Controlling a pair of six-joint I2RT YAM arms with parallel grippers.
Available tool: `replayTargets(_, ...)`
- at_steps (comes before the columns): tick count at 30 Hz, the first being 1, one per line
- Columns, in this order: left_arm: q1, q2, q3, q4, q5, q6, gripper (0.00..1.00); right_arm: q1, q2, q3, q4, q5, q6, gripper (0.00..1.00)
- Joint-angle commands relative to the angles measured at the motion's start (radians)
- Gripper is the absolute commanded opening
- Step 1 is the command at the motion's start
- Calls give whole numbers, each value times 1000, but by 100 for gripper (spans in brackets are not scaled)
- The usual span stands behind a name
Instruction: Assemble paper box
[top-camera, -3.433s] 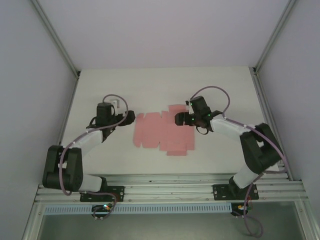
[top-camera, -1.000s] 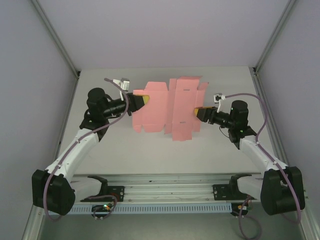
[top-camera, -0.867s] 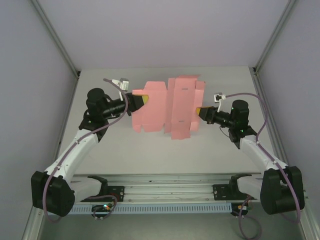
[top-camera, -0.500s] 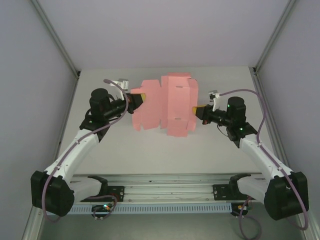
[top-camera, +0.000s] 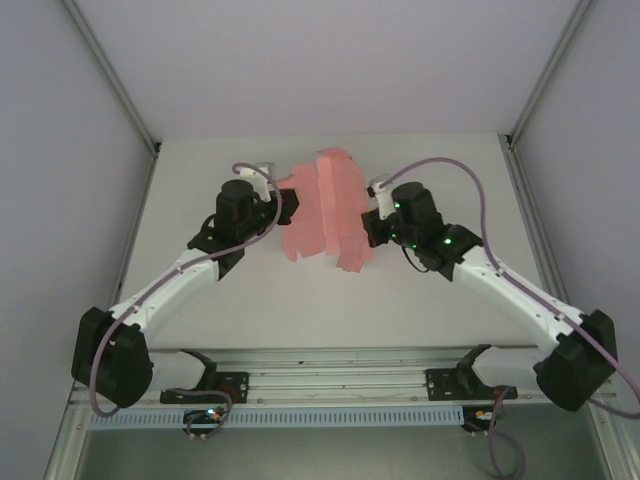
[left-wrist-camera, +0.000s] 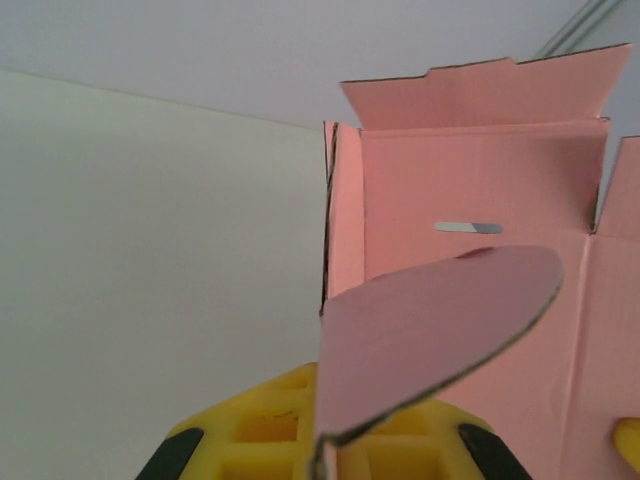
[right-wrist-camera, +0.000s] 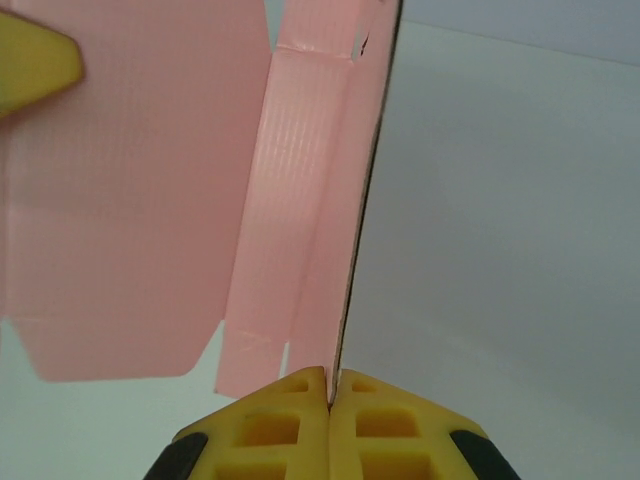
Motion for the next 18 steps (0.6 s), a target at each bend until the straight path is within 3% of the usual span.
replayTargets(1,-20,26,-15,19,-27,-60,1,70,70,57,-22,326,-122,0)
replayTargets(4,-27,34,-39,15,-36,-96,4,115,140,104,-10,483,-207,0)
replayTargets(7,-33,36,-88,27,-60,-139,5,131,202,122,11,560,-290,0)
replayTargets(14,-51,26,-234,73,-122,-252,16,142,248,70,142,531,-592,0)
replayTargets(18,-59,-1,-269,58,-129,-248,18,139,258,38,221,523,-748,0)
